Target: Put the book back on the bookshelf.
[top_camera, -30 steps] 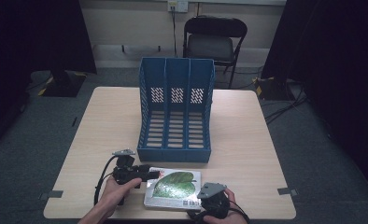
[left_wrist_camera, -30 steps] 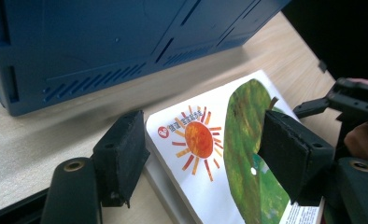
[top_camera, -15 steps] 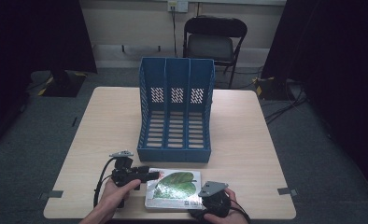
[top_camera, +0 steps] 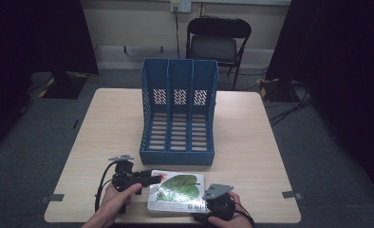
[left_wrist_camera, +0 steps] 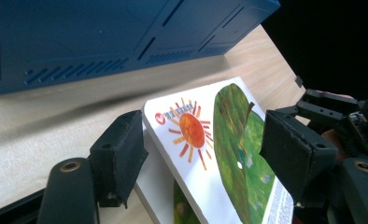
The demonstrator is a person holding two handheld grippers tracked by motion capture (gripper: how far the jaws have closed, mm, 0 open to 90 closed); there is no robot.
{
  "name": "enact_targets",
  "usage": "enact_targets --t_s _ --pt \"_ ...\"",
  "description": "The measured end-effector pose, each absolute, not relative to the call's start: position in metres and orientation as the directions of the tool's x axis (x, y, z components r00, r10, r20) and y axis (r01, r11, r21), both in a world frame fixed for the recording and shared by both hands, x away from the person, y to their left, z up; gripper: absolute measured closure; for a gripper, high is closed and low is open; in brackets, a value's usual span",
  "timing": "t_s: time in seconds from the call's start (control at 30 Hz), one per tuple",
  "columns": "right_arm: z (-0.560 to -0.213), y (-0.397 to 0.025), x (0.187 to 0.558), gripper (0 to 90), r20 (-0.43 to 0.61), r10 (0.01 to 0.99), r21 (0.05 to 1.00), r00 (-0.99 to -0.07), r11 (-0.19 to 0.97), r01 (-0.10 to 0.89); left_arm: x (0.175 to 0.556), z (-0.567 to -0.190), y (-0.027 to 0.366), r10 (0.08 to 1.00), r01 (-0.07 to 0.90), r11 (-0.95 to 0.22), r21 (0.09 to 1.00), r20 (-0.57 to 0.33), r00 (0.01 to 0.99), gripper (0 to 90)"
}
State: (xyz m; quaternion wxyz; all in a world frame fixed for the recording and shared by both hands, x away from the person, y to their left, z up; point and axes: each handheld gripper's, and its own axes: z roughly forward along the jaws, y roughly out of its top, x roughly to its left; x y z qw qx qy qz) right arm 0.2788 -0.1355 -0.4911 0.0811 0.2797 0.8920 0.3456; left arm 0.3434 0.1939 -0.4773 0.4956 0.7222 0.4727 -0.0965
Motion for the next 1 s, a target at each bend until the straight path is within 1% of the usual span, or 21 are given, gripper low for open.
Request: enact_targets --t_s 0.03,0.07,0.1,0.2,0.23,0.27,0.33,0.53,0.57,0.63,0.77,0.93,1.0 --pt "-0.491 -0.136 0.279 10.8 0.051 0.555 0.663 -0.83 0.603 0.444 0.343 -0.478 0.194 0.554 0.791 -0.07 0.607 -0.636 0.537 32.2" --pt "-0.491 -0.136 0.279 11.4 0.056 0.558 0.662 -0.828 0.6 0.449 0.342 -0.48 0.192 0.513 0.804 -0.063 0.592 -0.671 0.535 36.9" --pt "-0.491 -0.137 0.279 11.8 0.062 0.565 0.661 -0.823 0.594 0.458 0.339 -0.481 0.189 0.503 0.812 -0.065 0.581 -0.684 0.529 37.1" --pt "-0.491 -0.137 0.279 12.2 0.061 0.563 0.662 -0.824 0.595 0.456 0.335 -0.482 0.179 0.531 0.801 -0.127 0.585 -0.642 0.553 35.1" --pt "-0.491 -0.136 0.279 12.3 0.055 0.564 0.662 -0.824 0.597 0.453 0.335 -0.483 0.178 0.542 0.797 -0.137 0.588 -0.63 0.557 34.5" --pt "-0.491 -0.136 0.278 12.5 0.054 0.565 0.661 -0.823 0.597 0.453 0.336 -0.483 0.178 0.545 0.804 -0.131 0.58 -0.635 0.547 34.7" --pt "-0.49 -0.137 0.278 13.1 0.055 0.562 0.661 -0.825 0.598 0.452 0.337 -0.483 0.179 0.536 0.811 -0.123 0.572 -0.649 0.54 37.6" --pt "-0.49 -0.137 0.28 13.1 0.051 0.551 0.664 -0.833 0.604 0.44 0.34 -0.486 0.176 0.535 0.806 -0.16 0.569 -0.637 0.555 44.1" --pt "-0.49 -0.137 0.28 13.1 0.051 0.551 0.664 -0.833 0.604 0.44 0.341 -0.487 0.174 0.522 0.813 -0.16 0.56 -0.651 0.552 44.1" --pt "-0.489 -0.137 0.279 13.1 0.056 0.558 0.655 -0.828 0.606 0.452 0.344 -0.49 0.171 0.504 0.812 -0.188 0.553 -0.655 0.563 49.0" --pt "-0.49 -0.135 0.28 13.1 0.041 0.547 0.66 -0.836 0.613 0.434 0.344 -0.492 0.167 0.502 0.815 -0.211 0.539 -0.655 0.564 50.0" --pt "-0.489 -0.133 0.28 14.0 0.045 0.542 0.663 -0.839 0.612 0.43 0.345 -0.492 0.16 0.46 0.803 -0.232 0.549 -0.665 0.588 49.3" --pt "-0.489 -0.132 0.281 14.0 0.048 0.541 0.664 -0.84 0.611 0.431 0.346 -0.491 0.161 0.443 0.796 -0.235 0.558 -0.667 0.599 51.7"
